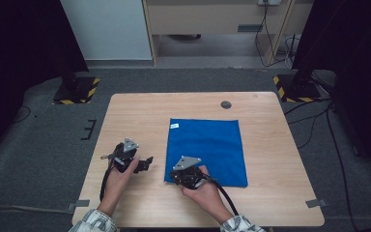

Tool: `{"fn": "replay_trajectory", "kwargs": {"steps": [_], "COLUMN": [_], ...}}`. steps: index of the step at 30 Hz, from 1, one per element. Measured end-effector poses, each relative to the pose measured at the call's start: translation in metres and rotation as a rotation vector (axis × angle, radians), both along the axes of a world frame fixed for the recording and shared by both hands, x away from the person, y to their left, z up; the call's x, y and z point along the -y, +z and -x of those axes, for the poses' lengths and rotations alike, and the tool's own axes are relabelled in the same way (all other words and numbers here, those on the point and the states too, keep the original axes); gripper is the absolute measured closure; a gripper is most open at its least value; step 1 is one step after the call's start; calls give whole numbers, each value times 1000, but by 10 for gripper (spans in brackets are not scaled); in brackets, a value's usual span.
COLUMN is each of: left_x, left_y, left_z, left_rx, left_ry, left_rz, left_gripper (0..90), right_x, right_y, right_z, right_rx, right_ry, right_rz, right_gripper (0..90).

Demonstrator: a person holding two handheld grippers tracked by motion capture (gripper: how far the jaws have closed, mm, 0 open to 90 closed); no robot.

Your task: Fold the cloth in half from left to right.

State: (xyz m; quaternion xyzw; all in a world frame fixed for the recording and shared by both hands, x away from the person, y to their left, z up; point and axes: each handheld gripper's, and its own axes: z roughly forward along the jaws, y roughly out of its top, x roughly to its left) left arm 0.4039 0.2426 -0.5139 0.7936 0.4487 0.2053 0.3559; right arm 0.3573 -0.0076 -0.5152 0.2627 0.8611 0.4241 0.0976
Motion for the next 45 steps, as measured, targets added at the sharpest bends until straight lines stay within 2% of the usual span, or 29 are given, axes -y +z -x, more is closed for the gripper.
{"fn": "replay_trajectory", "kwargs": {"steps": [5,9,14,19,21,26,27,30,34,38,45], "left_x": [-1,-1,-1,-1,0,-1,-1,-4,-6,-4,5], "left_y": [0,1,1,1,1,3,4,7,15,18,24], "left_z": [0,0,0,0,0,0,-1,-2,-4,-9,-21], "left_rx": [1,2,1,1,-3,-1,-3,-19,0,-8,-11], "left_ry": [4,7,4,3,0,-2,0,-8,-4,-28,-57], "left_rz": [2,4,3,9,25,28,44,95,105,107,96], "left_gripper": [115,115,115,115,115,115,116,120,120,120,119], "right_x": [-6,-13,-22,-24,-24,-24,-24,-22,-22,-21,-20], "right_y": [-2,-5,-8,-13,-15,-16,-16,-16,-15,-14,-13], "right_z": [1,3,3,-1,-2,-3,-3,-3,-4,-7,-10], "right_rx": [-10,-13,-11,-29,-34,-20,-3,-1,4,0,-11], "right_ry": [18,27,20,-4,-9,-10,-12,-19,-33,-45,-50], "right_rz": [4,10,36,68,74,82,92,93,101,116,116], "right_gripper": [787,649,522,479,472,513,544,599,716,807,869]}}
